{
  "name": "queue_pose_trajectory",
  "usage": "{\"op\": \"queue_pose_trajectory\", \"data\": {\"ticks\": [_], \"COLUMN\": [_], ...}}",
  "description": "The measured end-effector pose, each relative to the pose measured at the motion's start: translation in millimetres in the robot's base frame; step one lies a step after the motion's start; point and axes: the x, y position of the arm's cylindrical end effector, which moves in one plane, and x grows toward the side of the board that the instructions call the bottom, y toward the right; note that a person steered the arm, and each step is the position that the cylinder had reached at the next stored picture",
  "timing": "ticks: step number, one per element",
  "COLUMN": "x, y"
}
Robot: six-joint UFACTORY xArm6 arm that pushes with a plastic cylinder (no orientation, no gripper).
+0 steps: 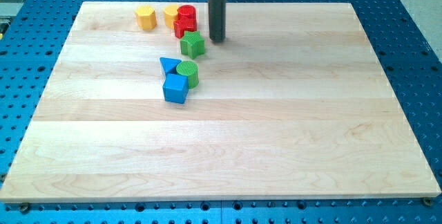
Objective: Move the green star below to the red star
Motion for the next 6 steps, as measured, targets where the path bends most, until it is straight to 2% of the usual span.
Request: {"op": "queue_pose_trajectory", "data": {"ticks": [1,4,5,6], "x": [19,32,43,84], "y": [0,-43,-17,32]}}
